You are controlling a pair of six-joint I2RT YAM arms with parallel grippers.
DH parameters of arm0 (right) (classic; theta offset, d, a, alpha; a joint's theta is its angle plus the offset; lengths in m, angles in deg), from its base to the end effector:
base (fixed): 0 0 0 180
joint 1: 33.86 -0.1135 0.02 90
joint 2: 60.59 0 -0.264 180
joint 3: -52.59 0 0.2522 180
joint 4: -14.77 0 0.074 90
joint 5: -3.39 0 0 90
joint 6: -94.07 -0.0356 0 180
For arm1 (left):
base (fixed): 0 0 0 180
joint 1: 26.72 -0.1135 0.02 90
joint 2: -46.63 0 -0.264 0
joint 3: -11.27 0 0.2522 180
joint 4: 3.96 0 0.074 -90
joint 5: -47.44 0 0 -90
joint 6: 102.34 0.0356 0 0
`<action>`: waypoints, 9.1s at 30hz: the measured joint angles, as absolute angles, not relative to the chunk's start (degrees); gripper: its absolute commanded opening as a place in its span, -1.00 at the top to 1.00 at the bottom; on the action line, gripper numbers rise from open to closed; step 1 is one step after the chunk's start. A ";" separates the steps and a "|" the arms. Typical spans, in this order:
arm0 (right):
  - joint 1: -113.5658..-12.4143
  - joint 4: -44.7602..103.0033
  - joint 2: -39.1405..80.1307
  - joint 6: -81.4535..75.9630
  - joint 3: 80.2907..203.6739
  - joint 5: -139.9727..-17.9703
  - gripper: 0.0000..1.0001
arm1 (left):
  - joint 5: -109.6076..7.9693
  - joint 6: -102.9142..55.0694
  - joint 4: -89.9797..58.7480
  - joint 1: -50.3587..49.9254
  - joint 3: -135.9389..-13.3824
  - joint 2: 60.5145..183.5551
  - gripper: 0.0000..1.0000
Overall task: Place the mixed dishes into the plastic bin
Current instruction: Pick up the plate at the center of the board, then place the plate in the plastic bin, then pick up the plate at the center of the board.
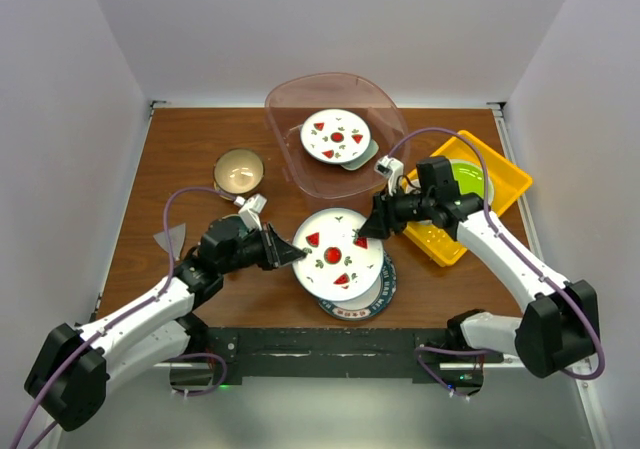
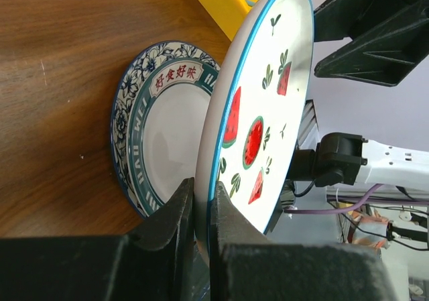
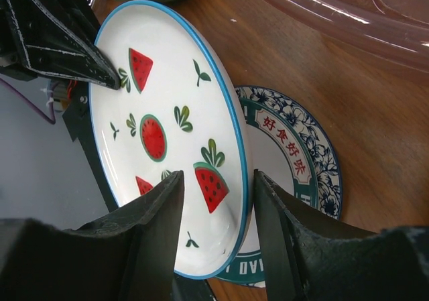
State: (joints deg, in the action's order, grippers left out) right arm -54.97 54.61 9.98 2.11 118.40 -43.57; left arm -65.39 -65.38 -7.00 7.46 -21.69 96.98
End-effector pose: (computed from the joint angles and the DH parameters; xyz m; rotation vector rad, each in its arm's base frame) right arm 0.2289 0.1144 0.2713 -0.7555 2.2014 1.0793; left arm 0.1513 -0.1195 0.2041 -0.0547 2.1650 -1.3411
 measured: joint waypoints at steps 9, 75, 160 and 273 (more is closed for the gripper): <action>-55.12 54.57 11.64 0.19 118.40 -42.52 0.89 | -65.37 -65.05 -4.99 7.39 -23.35 97.57 1.00; -48.32 38.11 62.50 -33.84 169.04 -73.60 0.68 | -36.36 -20.20 -31.50 5.18 -36.97 79.12 -0.87; -49.83 52.73 -0.36 23.84 125.29 -42.67 -0.96 | -40.06 -20.13 -30.67 5.18 -36.62 80.67 -1.00; -46.31 51.73 -2.85 31.31 117.57 -34.58 -0.96 | -38.61 -44.61 -34.30 27.96 -41.15 109.61 -0.55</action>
State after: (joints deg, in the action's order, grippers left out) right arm -46.31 51.73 -2.85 31.31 117.57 -34.58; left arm -38.61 -44.61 -34.30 27.96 -41.15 109.61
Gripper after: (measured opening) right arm 0.983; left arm 0.845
